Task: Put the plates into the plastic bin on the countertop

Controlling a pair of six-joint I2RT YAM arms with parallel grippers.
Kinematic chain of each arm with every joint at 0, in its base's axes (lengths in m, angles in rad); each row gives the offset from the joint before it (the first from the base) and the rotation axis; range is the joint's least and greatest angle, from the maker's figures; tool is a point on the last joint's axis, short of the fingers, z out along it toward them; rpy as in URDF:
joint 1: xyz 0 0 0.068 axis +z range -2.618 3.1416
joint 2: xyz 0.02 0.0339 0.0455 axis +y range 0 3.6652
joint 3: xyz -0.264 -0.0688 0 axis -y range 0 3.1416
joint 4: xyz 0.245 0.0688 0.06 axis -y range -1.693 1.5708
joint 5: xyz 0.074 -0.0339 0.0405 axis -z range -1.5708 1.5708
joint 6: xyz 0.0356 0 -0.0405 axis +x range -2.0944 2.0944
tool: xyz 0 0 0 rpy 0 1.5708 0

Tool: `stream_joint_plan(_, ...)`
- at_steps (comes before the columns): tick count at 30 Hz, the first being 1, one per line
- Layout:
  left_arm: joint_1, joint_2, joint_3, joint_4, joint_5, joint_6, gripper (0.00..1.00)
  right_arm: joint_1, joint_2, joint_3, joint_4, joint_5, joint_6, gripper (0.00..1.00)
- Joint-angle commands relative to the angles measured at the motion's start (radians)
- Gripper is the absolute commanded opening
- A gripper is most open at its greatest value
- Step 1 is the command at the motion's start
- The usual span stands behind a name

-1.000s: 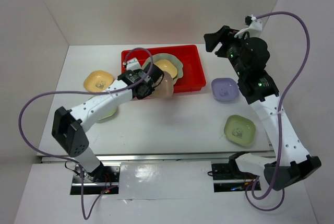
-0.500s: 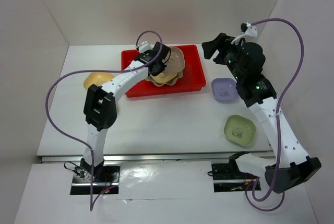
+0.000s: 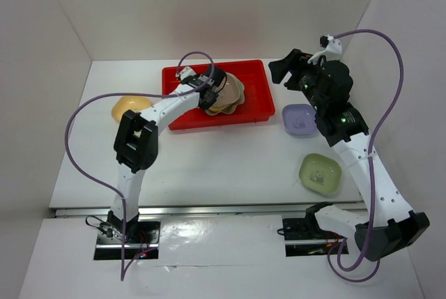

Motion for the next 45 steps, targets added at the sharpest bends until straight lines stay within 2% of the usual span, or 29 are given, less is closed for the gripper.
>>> stream_joint_plan(1,0.019,0.006,0.058,-0.025,-0.009,-0.075,0.00,-0.005,-0.038,-0.020,0.012,-0.010,0.013,0.79)
stream_joint_plan(7,0.029,0.038,0.087,-0.025,0.014,-0.086,0.02,-0.005,-0.047,-0.020,0.003,-0.010,0.004,0.79)
stream_joint_plan(11,0.039,0.058,0.099,-0.013,0.038,-0.043,0.31,-0.005,-0.047,-0.020,0.003,-0.021,0.004,0.79)
stream_joint_plan(14,0.039,0.046,0.099,0.007,0.062,-0.023,0.40,-0.005,-0.036,-0.020,-0.006,-0.030,0.004,0.79)
stream_joint_plan(17,0.014,0.001,0.081,0.030,0.042,0.003,0.57,-0.005,-0.036,-0.020,-0.006,-0.030,0.004,0.79)
stream_joint_plan(20,0.005,-0.059,0.070,0.062,0.042,0.040,0.65,-0.005,-0.036,-0.020,-0.006,-0.030,0.004,0.79)
stream_joint_plan(24,-0.016,-0.137,0.070,0.105,0.022,0.097,0.69,-0.005,-0.025,-0.029,0.003,-0.030,-0.005,0.79)
stream_joint_plan(26,-0.029,-0.178,0.079,0.105,-0.003,0.176,0.75,-0.005,-0.010,-0.040,-0.006,0.009,-0.017,0.83)
stream_joint_plan(27,-0.046,-0.189,0.079,0.105,-0.027,0.207,0.93,-0.005,0.001,-0.040,-0.020,0.028,-0.028,0.83)
stream_joint_plan(29,-0.070,-0.198,0.110,0.080,-0.093,0.261,1.00,-0.029,0.021,-0.078,-0.046,0.052,-0.037,0.84)
stream_joint_plan(33,-0.070,-0.252,0.074,-0.040,-0.093,0.261,1.00,-0.104,0.074,-0.182,-0.046,0.151,-0.037,0.87)
stream_joint_plan(34,-0.081,-0.310,0.041,-0.040,-0.093,0.275,1.00,-0.133,0.108,-0.199,-0.055,0.151,-0.037,0.88)
stream_joint_plan(37,-0.102,-0.443,-0.120,-0.051,-0.064,0.305,1.00,-0.285,0.163,-0.270,-0.005,0.077,-0.047,0.89)
stream_joint_plan(40,-0.102,-0.540,-0.275,-0.023,0.038,0.371,1.00,-0.353,0.208,-0.343,0.098,0.045,-0.061,0.92)
stream_joint_plan(43,-0.102,-0.609,-0.423,-0.023,0.078,0.401,1.00,-0.437,0.289,-0.333,0.114,0.016,-0.102,0.92)
stream_joint_plan(45,-0.112,-0.638,-0.462,-0.023,0.101,0.430,1.00,-0.471,0.329,-0.311,0.114,0.016,-0.111,0.92)
